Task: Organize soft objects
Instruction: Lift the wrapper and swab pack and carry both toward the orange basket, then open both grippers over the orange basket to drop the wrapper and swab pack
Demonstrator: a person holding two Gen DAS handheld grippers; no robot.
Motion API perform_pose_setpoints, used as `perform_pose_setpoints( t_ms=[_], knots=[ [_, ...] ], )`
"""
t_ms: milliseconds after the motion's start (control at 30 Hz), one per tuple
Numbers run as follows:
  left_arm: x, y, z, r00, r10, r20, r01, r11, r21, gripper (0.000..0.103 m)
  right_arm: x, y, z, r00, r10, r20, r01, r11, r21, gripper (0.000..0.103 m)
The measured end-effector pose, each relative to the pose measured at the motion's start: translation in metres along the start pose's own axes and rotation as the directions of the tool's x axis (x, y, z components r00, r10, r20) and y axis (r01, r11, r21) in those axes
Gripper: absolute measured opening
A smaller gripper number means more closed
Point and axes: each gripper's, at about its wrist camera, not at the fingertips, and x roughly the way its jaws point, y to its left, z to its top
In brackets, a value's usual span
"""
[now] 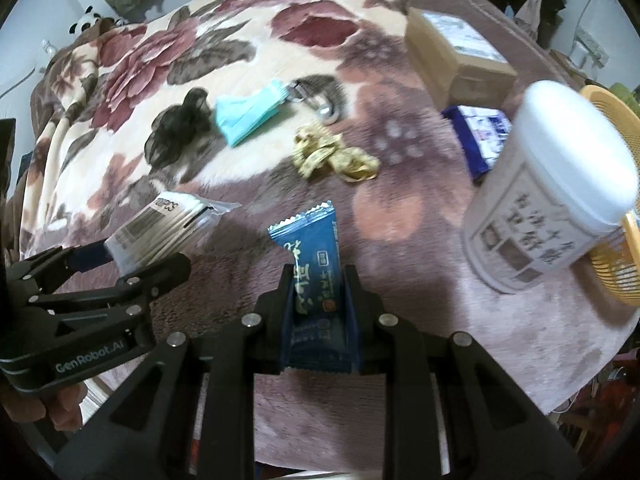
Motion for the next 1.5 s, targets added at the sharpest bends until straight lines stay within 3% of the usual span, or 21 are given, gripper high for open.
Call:
perform_pose_setpoints(
  t_ms=[467,967,1200,1500],
  knots=[
    [-0.018,-0.056,0.025,0.999,-0.026,0.036,0.023,0.997,0.075,0.077,-0.039,-0.046,0.014,0.997,-0.015,0.073,0.012,0.999,0.046,0.023],
    [-0.042,-0.140,0.072,0.993,-0.091,0.081,0.075,0.980,0.184,0.077,-0.078,-0.113,0.032,0.988,-0.025,0.151,0.004,0.991,0.133,0.023],
    [-0.050,-0.191,0.092,0.985,-0.141,0.095,0.115,0.964,0.238,0.077,-0.093,-0.160,0.033,0.981,-0.064,0.183,0.025,0.977,0.212,0.023],
    [-0.042,-0.275,0.102,0.975,-0.210,0.068,0.176,0.925,0.336,0.077,-0.091,-0.219,0.026,0.981,-0.105,0.165,0.052,0.954,0.296,0.023]
  ],
)
